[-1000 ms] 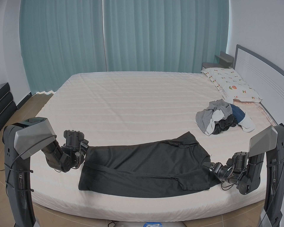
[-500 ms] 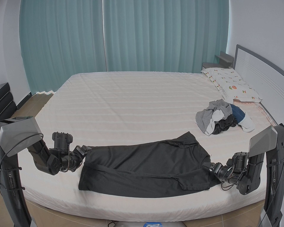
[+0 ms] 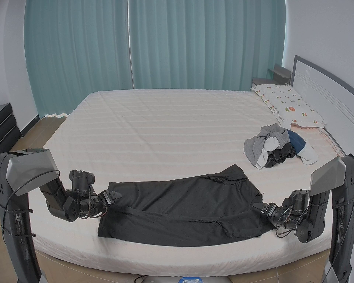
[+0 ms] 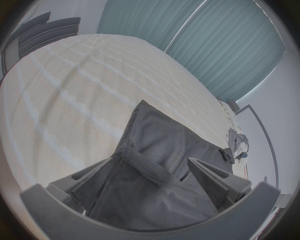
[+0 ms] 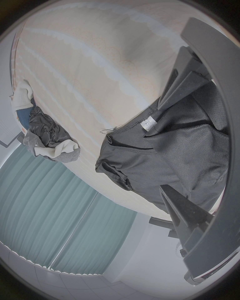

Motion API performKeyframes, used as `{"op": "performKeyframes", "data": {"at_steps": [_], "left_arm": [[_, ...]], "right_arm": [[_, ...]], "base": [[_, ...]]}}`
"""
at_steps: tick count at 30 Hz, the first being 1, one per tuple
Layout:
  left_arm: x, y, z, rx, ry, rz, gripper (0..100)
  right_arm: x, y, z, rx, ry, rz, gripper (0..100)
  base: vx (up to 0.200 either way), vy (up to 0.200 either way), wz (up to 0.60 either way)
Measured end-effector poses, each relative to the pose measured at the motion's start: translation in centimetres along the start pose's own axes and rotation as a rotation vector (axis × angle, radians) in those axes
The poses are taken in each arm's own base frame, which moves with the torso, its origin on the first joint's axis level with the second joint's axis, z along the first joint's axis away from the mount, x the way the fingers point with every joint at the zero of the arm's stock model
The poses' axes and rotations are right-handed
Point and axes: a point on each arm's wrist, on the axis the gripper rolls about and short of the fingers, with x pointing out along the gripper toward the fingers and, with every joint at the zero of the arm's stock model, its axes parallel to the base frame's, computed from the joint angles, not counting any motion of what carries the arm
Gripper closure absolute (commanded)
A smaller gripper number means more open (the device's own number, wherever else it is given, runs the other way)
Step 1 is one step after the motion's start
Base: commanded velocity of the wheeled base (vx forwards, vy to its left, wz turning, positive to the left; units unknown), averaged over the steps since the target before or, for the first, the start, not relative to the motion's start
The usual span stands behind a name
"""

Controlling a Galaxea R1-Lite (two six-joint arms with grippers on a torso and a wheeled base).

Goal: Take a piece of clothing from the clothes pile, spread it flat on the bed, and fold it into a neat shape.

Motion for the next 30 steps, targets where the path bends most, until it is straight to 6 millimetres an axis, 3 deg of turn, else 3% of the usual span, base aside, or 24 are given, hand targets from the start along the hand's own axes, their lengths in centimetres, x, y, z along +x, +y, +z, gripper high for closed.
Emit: {"op": "performKeyframes", "data": {"at_steps": [9,10,30], "left_arm": [[0.9,0.2,-0.3,0.004,0.007,0.009,0],[1.0,0.2,-0.3,0.003,0.006,0.01,100],[0.5,1.5,-0.1,-0.079,-0.027,0.094,100]], "right_arm": [[0.0,0.0,0.0,-0.001,0.0,0.002,0],[0.0,0.0,0.0,-0.001,0.0,0.002,0],[0.0,0.1,0.3,0.007,-0.015,0.015,0]], "base": [[0.0,0.0,0.0],[0.0,0.0,0.0],[0.0,0.0,0.0]]}}
